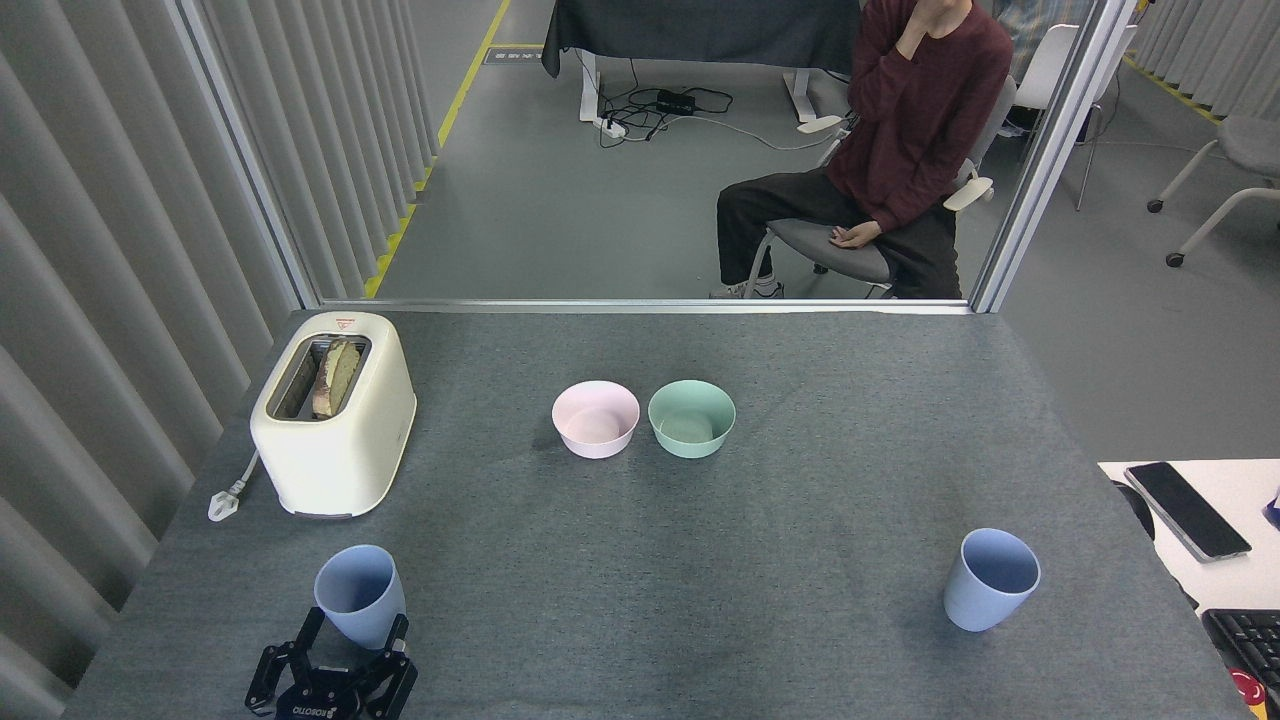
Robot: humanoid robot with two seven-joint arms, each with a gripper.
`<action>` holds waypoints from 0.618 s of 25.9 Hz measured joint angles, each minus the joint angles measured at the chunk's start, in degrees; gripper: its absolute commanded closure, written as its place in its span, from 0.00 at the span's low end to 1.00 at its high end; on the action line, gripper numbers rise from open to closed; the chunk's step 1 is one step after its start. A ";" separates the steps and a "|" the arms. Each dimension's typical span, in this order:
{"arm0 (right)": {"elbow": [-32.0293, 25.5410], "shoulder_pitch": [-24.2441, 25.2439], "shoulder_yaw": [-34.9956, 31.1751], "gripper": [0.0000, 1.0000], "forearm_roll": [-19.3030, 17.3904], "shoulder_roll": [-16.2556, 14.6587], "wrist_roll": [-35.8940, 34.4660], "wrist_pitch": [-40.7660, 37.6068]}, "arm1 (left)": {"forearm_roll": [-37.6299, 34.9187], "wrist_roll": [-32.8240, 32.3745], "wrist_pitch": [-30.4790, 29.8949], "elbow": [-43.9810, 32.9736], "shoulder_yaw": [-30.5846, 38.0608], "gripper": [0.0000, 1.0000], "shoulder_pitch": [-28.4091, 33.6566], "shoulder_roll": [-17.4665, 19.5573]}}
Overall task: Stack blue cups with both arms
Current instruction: 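Reach the left gripper to the blue cup nearest it and grasp it, then carry the blue cup with the left gripper toward the table center and set it down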
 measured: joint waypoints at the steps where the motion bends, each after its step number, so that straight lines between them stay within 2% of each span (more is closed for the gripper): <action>1: 0.00 -0.03 -0.02 0.00 -0.01 0.00 0.00 0.00 | 0.00 0.00 0.00 0.75 -0.31 0.01 -0.82 0.00; 2: 0.00 -0.02 -0.05 0.00 -0.01 0.00 0.00 0.00 | -0.01 0.04 -0.05 1.55 -0.62 0.02 -1.71 0.02; 3: 0.00 -0.03 -0.11 0.00 -0.01 0.00 0.00 0.00 | -0.01 0.14 -0.04 2.40 -0.92 0.21 -2.50 0.06; 4: 0.00 -0.05 -0.17 0.00 -0.01 0.00 0.00 0.00 | 0.00 0.14 0.00 3.06 -1.22 0.53 -3.04 0.08; 5: 0.00 -0.05 -0.25 0.00 -0.01 0.00 0.00 0.00 | -0.03 0.15 0.00 3.51 -1.61 0.66 -3.56 0.07; 8: -0.01 -0.05 -0.41 0.00 -0.02 0.00 0.00 0.00 | -0.28 0.33 -0.10 3.79 -3.57 0.64 -4.13 0.11; 11: -0.02 -0.06 -0.49 0.00 -0.01 0.00 -0.01 0.00 | -0.46 0.58 -0.59 0.08 -5.94 0.64 -3.90 -0.09; 16: -0.01 -0.34 -0.29 0.00 0.09 0.19 -0.26 -0.05 | -0.98 0.09 -1.05 -8.71 -18.74 0.59 -3.94 -1.71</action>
